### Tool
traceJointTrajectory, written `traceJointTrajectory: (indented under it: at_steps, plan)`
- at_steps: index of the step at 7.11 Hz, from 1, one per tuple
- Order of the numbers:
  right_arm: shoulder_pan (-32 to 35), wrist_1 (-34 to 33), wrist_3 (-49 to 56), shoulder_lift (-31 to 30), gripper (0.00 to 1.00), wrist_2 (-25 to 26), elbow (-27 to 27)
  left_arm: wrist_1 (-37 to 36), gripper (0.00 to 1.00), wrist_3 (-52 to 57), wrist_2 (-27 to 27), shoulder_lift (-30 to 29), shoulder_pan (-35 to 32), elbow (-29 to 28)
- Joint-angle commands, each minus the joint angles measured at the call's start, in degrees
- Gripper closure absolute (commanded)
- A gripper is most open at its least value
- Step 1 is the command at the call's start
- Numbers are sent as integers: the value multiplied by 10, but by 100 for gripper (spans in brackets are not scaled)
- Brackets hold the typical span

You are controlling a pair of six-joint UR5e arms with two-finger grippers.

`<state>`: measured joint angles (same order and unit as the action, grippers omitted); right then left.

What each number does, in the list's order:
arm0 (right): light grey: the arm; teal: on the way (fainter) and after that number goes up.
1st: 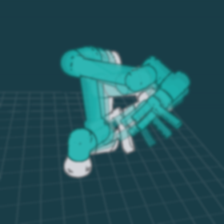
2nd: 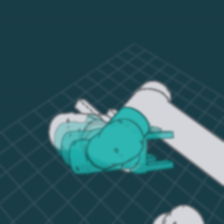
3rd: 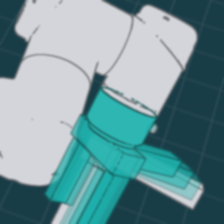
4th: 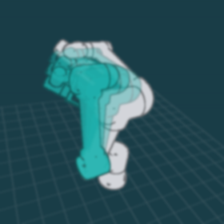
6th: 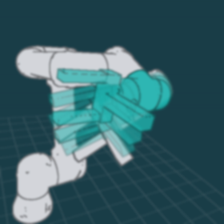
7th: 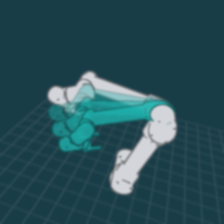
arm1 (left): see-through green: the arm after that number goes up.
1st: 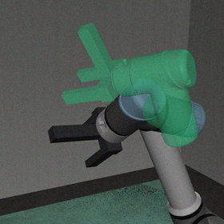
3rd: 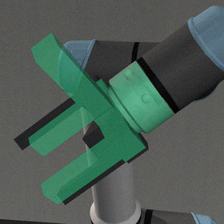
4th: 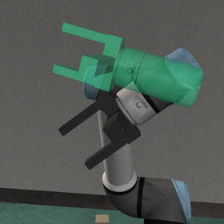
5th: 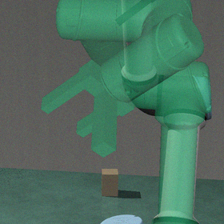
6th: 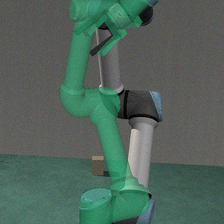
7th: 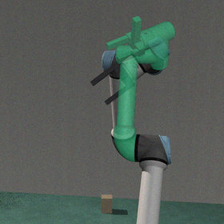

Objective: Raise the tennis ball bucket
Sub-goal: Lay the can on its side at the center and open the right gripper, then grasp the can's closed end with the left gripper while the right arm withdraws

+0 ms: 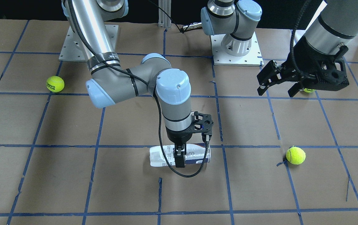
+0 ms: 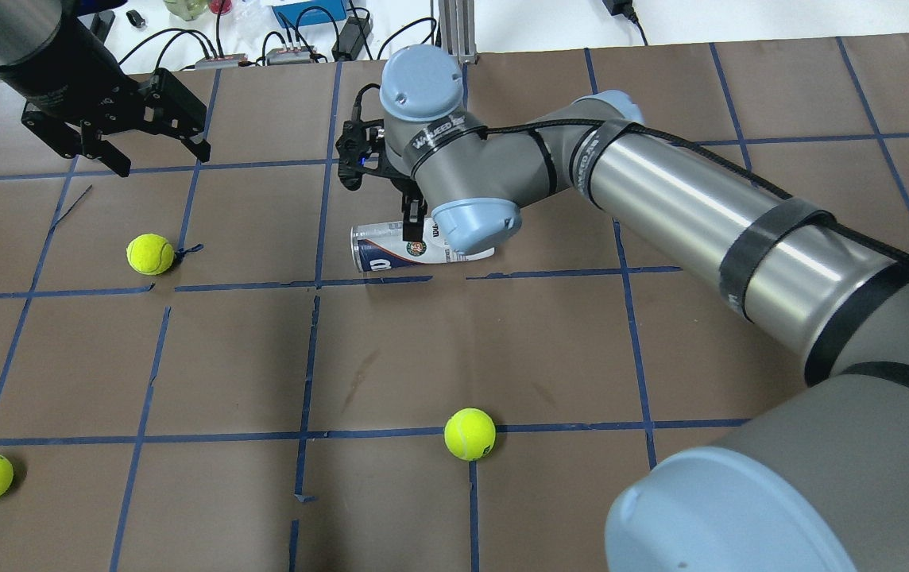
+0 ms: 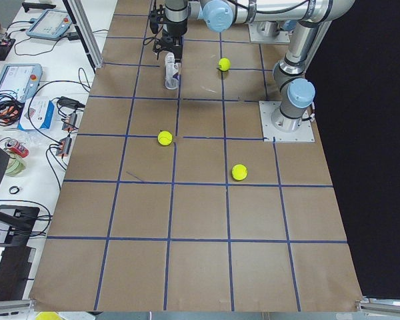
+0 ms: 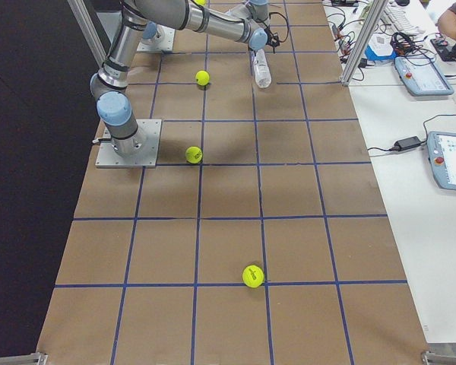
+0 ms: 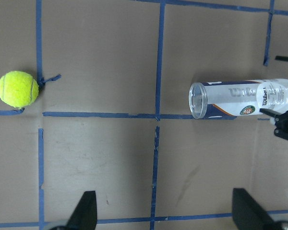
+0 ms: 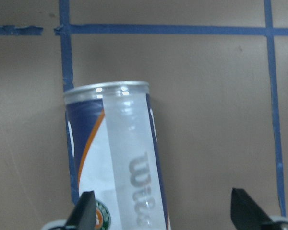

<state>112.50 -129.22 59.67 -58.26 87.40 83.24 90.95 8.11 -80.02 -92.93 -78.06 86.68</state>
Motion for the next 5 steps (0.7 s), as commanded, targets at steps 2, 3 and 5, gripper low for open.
traceJointTrajectory:
  at_steps: [2,3,5]
  plan:
    - [-78,133,-73,-110,0,0,4,-52,0,45,127,-64,38,86]
    - [-115,196,-102,-147,0,0,4,-86,0,43,136,-106,36,109]
    - [-169,207,-132,-178,0,-1,4,-142,0,48,230,-161,33,126]
